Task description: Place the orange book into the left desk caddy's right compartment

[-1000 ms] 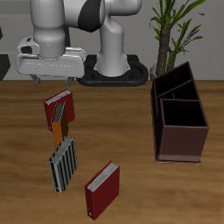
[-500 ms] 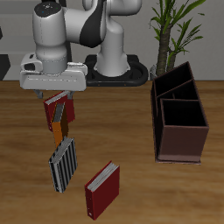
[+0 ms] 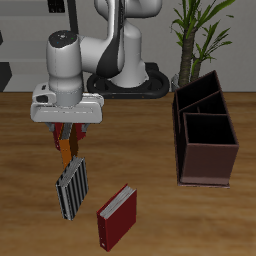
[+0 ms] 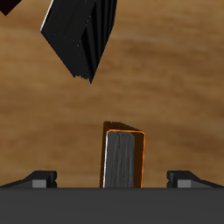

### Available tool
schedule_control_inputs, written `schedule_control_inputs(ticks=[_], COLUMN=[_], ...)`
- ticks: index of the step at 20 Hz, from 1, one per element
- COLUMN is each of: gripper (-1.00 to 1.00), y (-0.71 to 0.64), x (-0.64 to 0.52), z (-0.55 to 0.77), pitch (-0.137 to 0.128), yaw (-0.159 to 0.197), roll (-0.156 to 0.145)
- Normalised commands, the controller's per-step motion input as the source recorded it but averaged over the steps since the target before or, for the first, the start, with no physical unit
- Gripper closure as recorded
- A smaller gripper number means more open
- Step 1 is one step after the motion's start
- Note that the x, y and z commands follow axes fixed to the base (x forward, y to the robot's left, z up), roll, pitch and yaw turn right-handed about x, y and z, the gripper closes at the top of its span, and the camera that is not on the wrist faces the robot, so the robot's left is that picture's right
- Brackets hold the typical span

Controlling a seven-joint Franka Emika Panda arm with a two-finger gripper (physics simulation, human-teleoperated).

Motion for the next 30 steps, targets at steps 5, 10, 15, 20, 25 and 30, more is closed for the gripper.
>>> schedule_control_inputs(ticks=[5,10,15,20,25,30], gripper=[-1.00,1.00,1.00,1.00,1.00,1.00], y=[0.08,-0.09,0.15,0.49,0.63,0.77], x=[0.05,0.04,-0.09,-0.10,-0.14,-0.18], z=[-0.50,-0.25,0.43,0.68,0.65,0.62], pitch=[0.048,0.045,-0.060,-0.049,0.000,-0.003], yaw=[0.000,-0.085,-0.039,-0.084,-0.069,-0.011], roll=[0.018,-0.006,0.002,0.036,0.005,0.002])
